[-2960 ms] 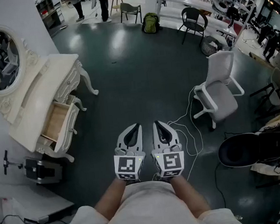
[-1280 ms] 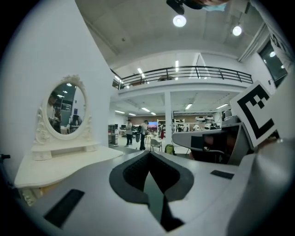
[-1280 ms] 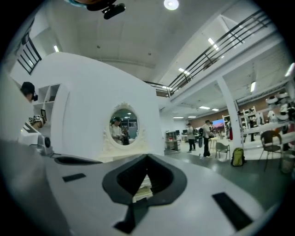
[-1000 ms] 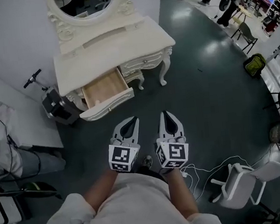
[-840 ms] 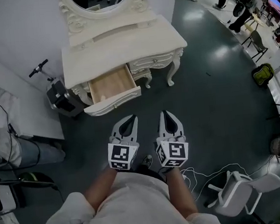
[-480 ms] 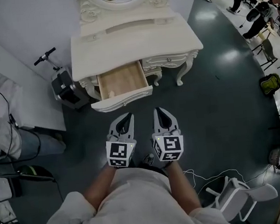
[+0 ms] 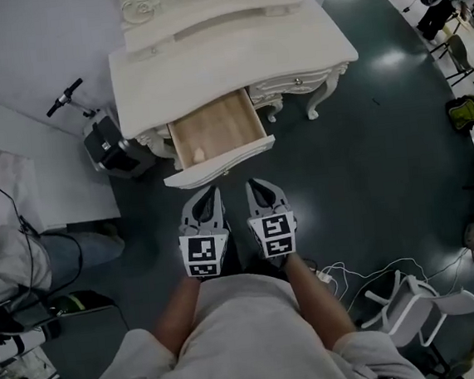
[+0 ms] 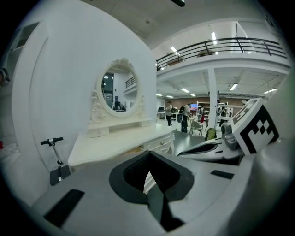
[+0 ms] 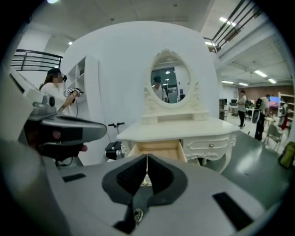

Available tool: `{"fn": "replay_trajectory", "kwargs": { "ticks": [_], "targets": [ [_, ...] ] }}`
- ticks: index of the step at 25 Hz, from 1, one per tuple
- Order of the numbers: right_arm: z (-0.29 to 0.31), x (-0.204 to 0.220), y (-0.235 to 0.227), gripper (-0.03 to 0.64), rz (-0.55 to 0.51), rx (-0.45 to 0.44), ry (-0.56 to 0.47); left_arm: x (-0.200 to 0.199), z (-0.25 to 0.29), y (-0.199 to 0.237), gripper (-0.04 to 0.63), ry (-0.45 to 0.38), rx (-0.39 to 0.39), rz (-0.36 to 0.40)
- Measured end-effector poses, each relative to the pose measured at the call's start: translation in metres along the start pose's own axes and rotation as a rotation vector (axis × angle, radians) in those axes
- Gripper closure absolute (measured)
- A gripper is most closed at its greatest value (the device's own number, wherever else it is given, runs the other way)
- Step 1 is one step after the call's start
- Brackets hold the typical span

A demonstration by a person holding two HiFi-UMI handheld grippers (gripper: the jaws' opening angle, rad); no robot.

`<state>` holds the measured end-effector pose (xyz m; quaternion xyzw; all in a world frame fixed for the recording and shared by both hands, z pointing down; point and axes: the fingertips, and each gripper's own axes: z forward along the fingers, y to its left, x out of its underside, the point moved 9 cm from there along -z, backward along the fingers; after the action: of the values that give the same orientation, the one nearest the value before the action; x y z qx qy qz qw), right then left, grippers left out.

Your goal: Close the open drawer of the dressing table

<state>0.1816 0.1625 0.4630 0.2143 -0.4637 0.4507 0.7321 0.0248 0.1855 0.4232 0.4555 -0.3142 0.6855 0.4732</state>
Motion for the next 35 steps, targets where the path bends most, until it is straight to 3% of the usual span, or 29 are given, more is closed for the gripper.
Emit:
{"fn": "replay_trajectory", "kwargs": {
  "ticks": [9, 19, 23, 35],
  "targets": [
    [0.071, 0.048, 0.015, 0.600, 0.017, -0.024, 0.185, 0.036, 0.021, 0.053, 0.588, 0.106, 0.013, -0.022],
    [0.124, 0.076, 0.018, 0.598, -0.005, -0.025, 0.348, 0.046, 0.057, 0.088, 0.588, 0.163, 0.097, -0.021],
    [0.144, 0.093, 0.019, 0.496, 0.027, -0.030, 0.431, 0.047, 0.074, 0.097, 0.588, 0.182, 0.165, 0.006],
    [0.189, 0.118, 0.018, 0.483, 0.027, 0.007, 0.532, 0.055, 0.112, 0.123, 0.588, 0.272, 0.250, 0.062]
  ]
}}
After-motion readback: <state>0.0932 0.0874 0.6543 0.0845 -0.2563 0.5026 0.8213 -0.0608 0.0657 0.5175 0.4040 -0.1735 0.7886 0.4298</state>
